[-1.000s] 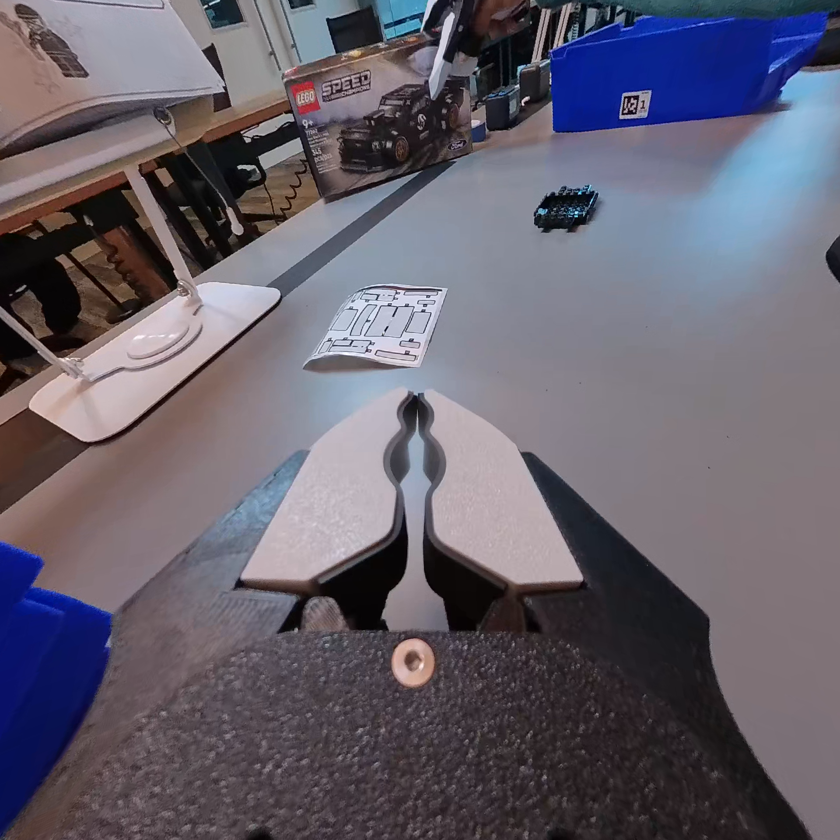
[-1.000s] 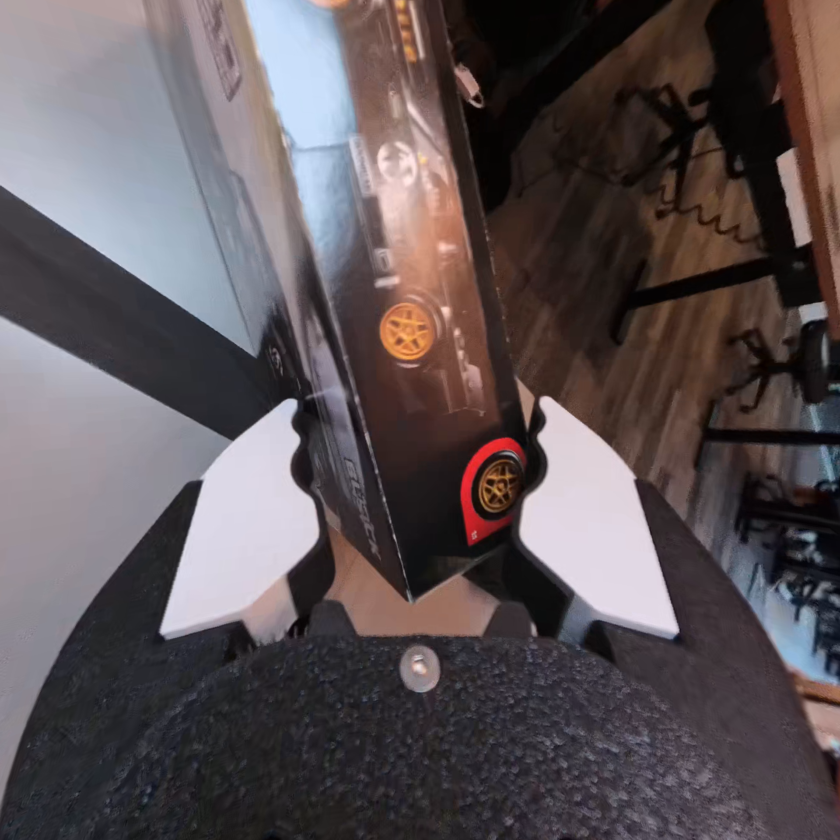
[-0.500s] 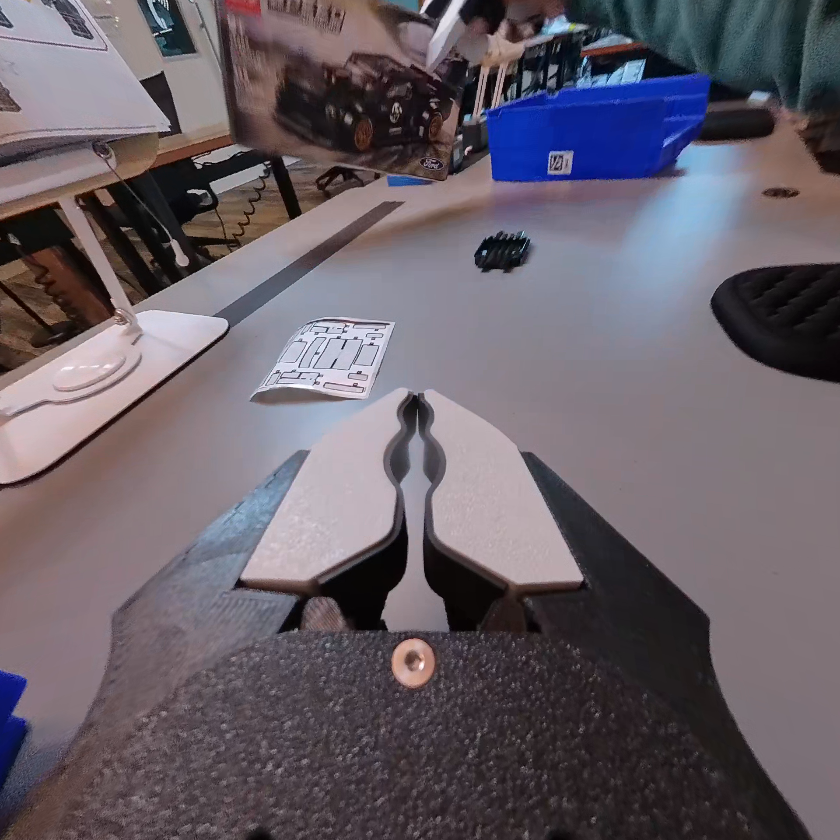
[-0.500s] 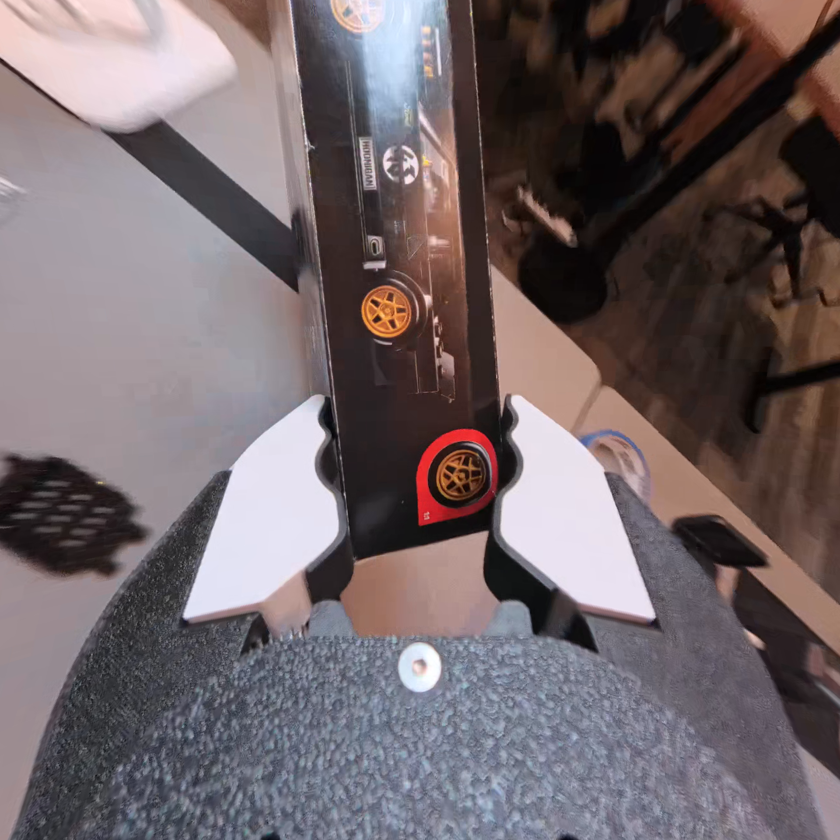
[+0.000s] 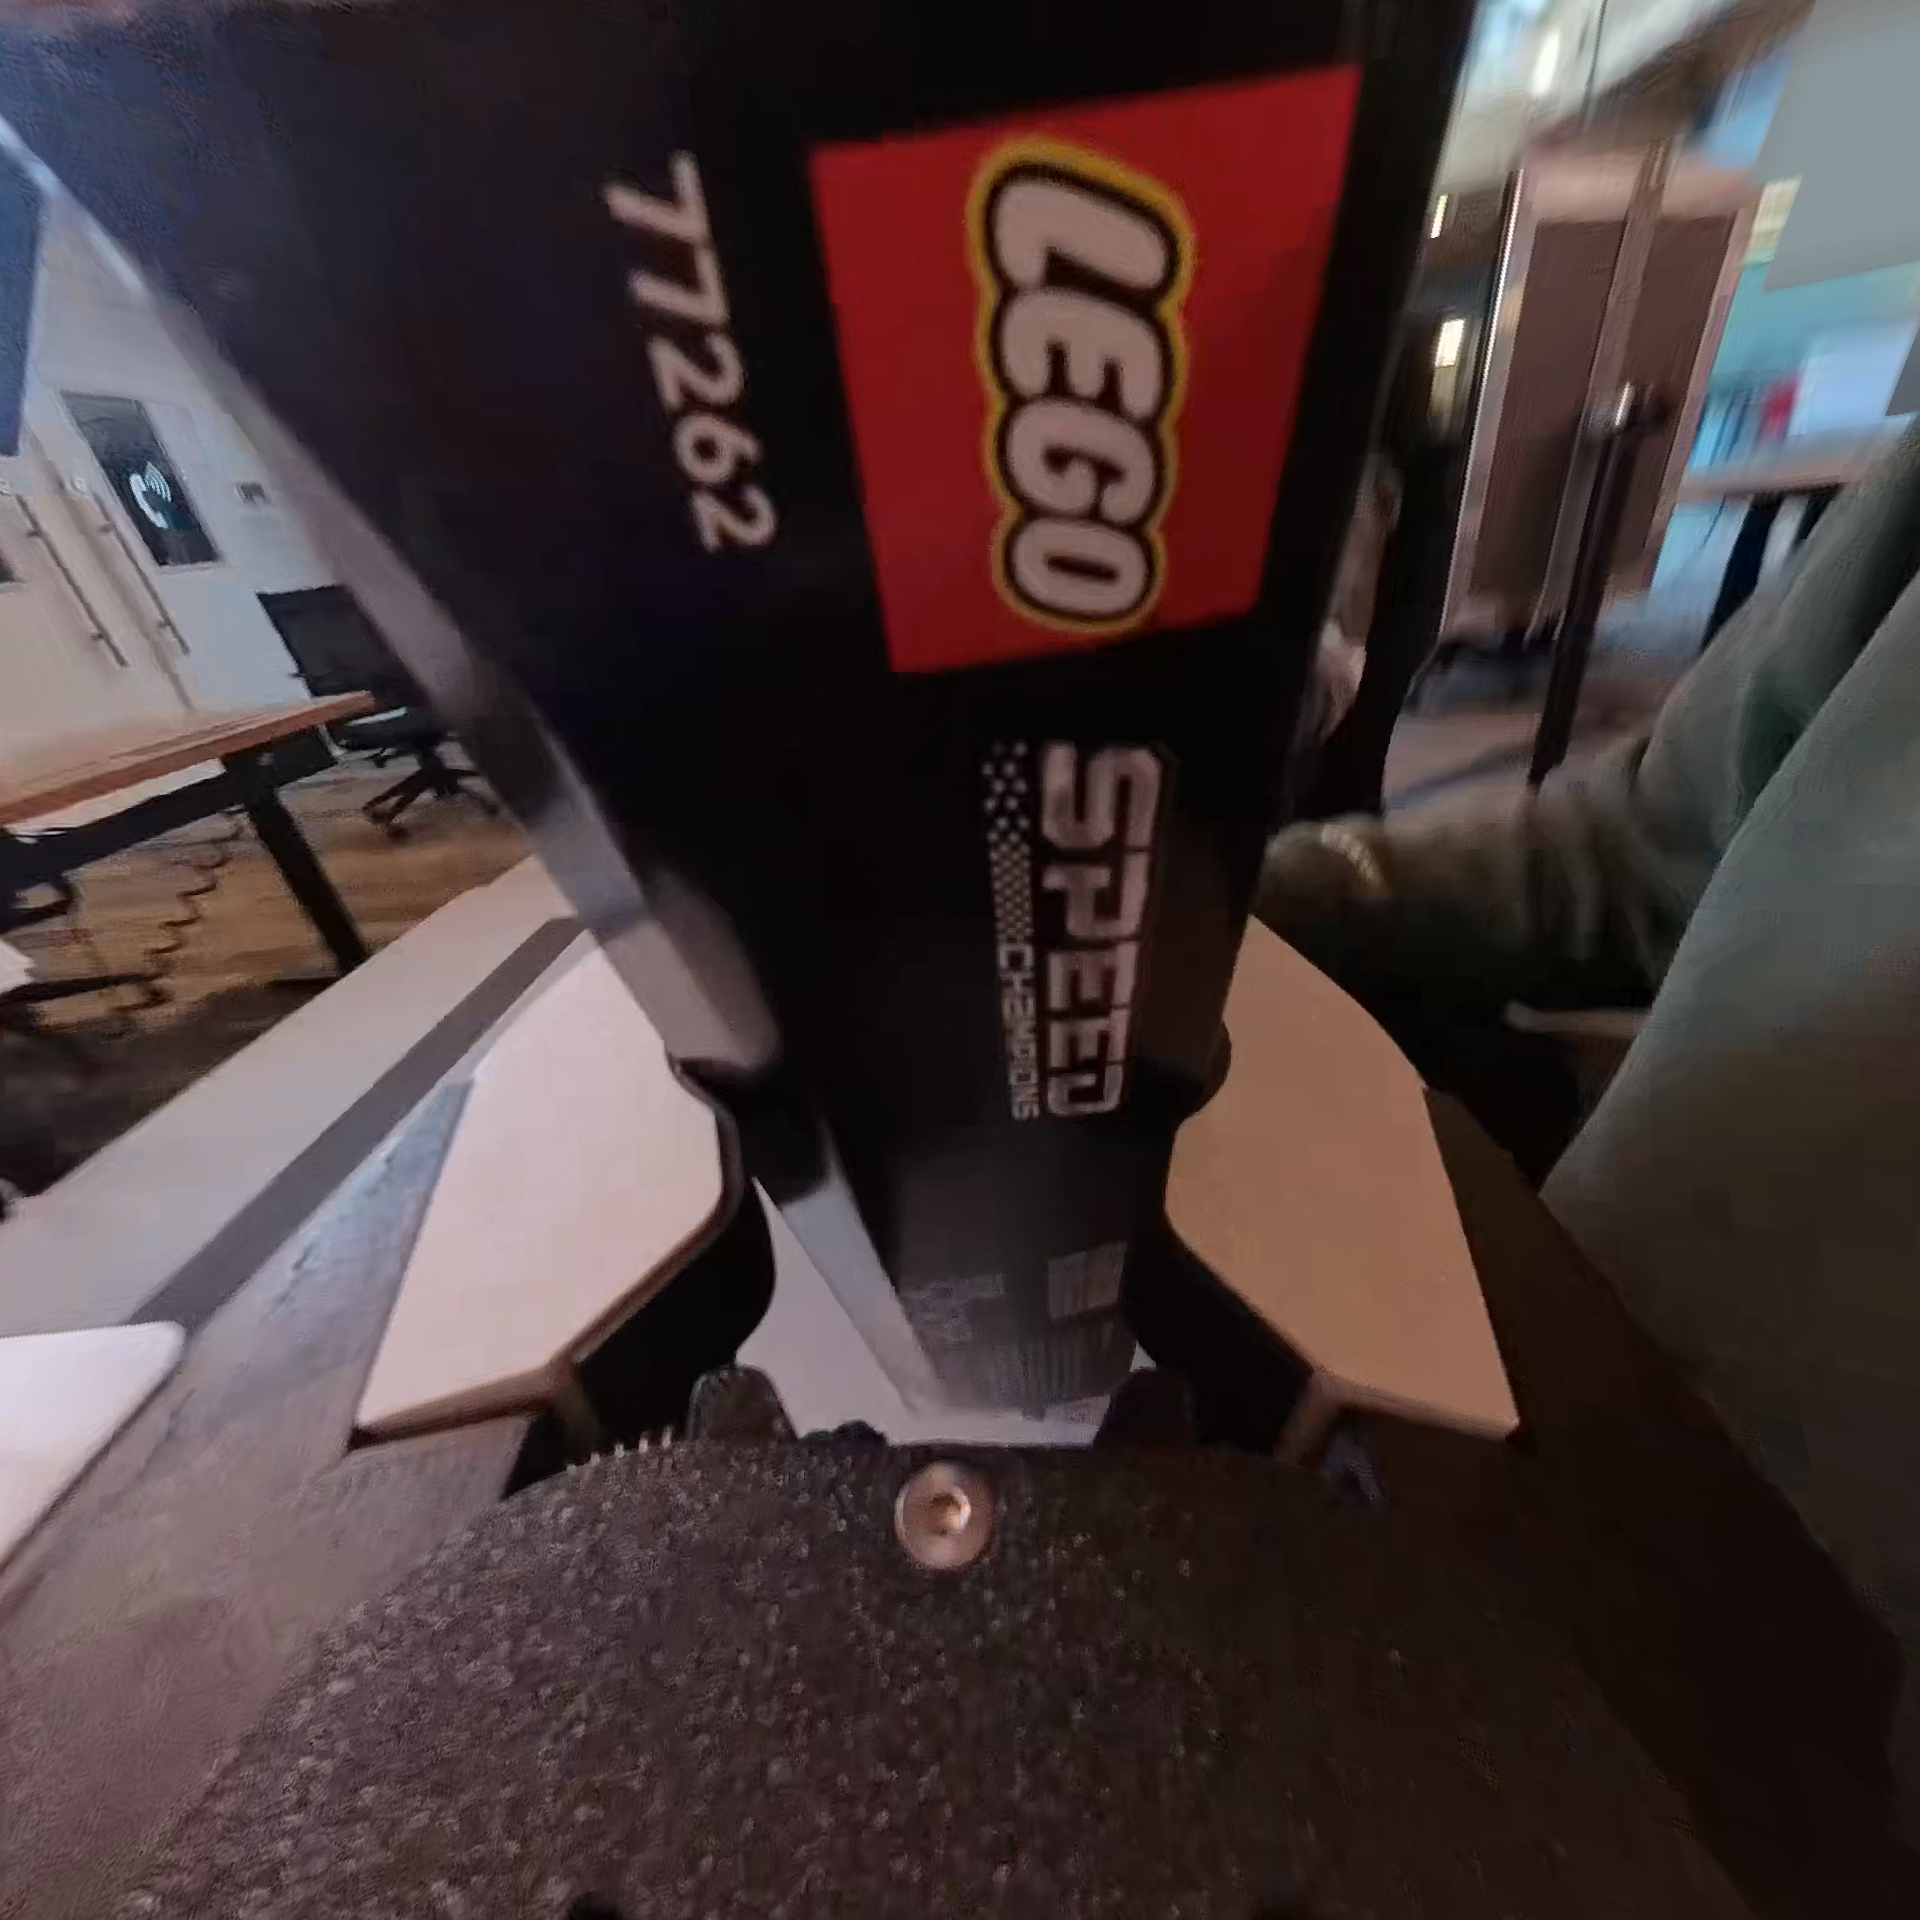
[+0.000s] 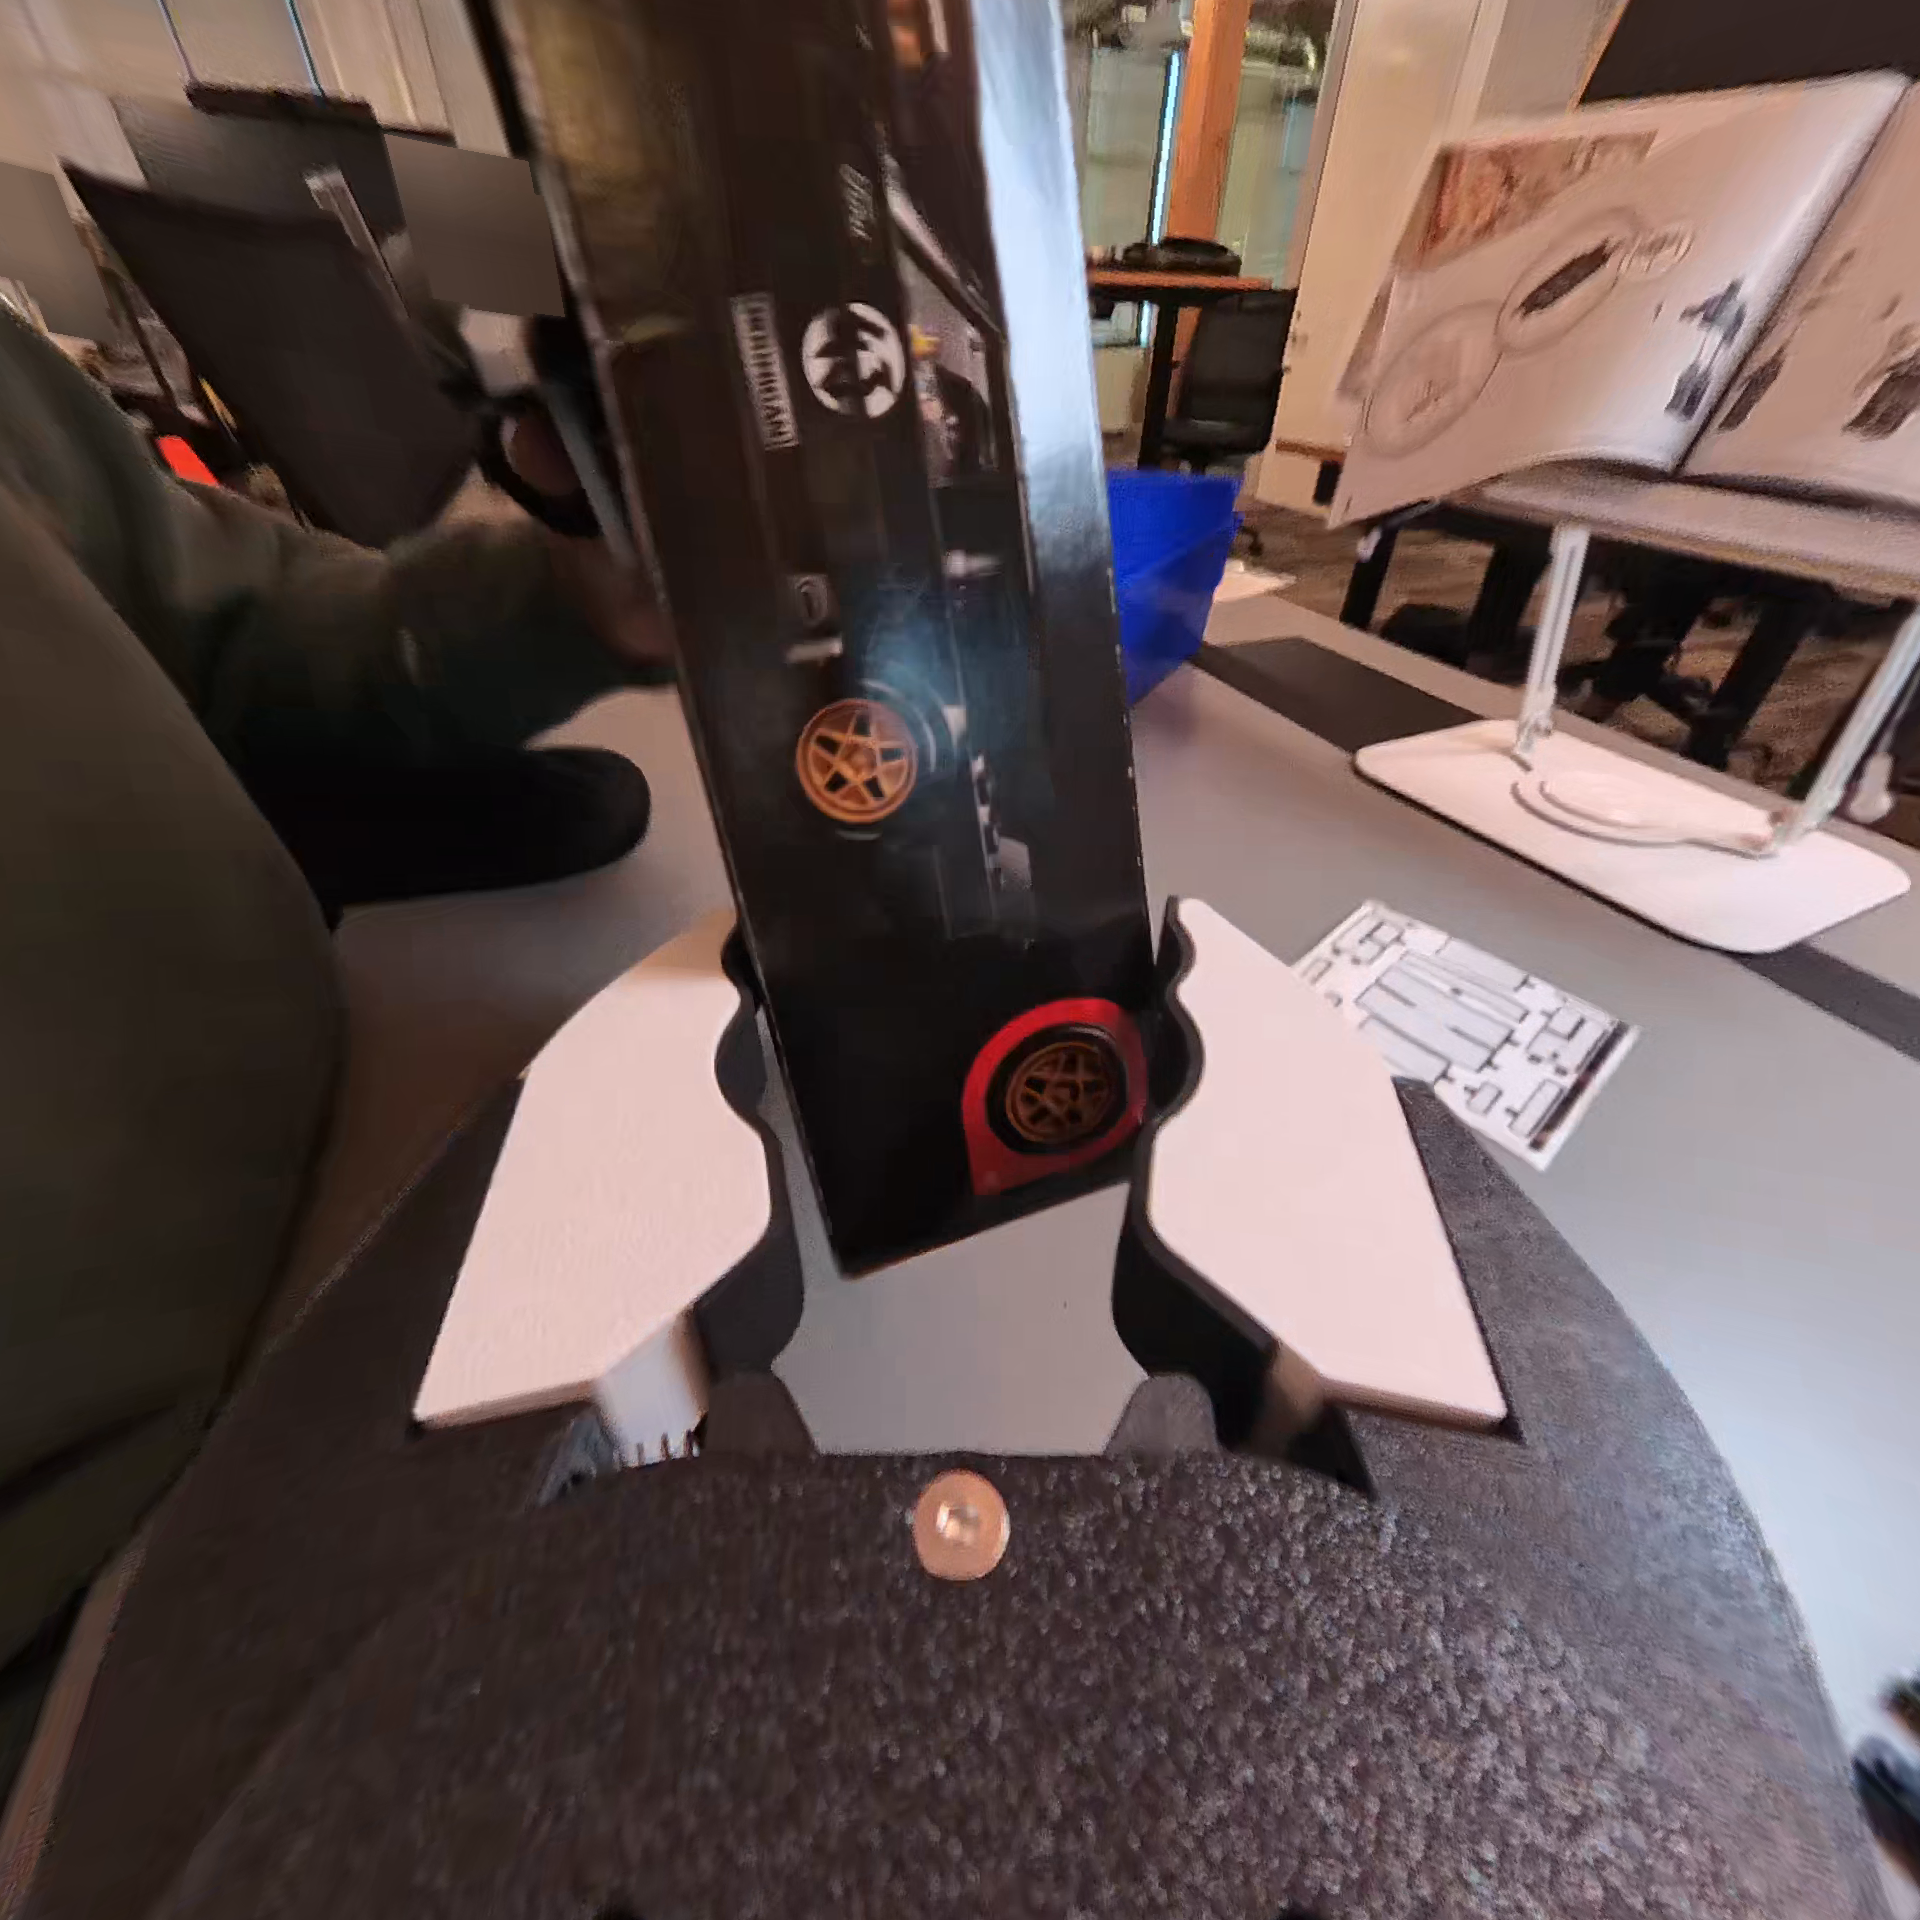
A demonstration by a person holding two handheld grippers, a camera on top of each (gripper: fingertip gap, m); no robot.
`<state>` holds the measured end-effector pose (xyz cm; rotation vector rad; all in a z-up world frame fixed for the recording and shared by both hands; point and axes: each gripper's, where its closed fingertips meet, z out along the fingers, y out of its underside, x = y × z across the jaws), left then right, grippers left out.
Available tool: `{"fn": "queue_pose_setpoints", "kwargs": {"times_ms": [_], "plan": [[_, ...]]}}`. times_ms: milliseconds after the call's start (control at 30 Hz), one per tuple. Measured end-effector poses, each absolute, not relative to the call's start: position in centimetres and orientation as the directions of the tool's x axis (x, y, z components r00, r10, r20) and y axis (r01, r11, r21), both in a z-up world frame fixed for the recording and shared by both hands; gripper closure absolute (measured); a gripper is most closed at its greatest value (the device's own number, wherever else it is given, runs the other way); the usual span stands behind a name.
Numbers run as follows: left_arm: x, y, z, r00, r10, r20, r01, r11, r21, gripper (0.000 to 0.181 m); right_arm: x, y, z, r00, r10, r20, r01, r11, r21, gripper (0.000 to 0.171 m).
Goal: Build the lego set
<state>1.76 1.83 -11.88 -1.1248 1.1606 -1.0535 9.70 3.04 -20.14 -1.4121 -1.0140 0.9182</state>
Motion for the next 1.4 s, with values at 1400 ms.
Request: {"fn": "queue_pose_setpoints", "kwargs": {"times_ms": [1400], "plan": [[-2.3, 3.7, -16.8, 0.223, -0.669, -0.709, -0.488, 0.553, -0.675, 0.105, 0.4, 2.2, -15.7, -0.112, 0.732, 0.672, 0.672, 0.554, -0.491, 0.110]]}}
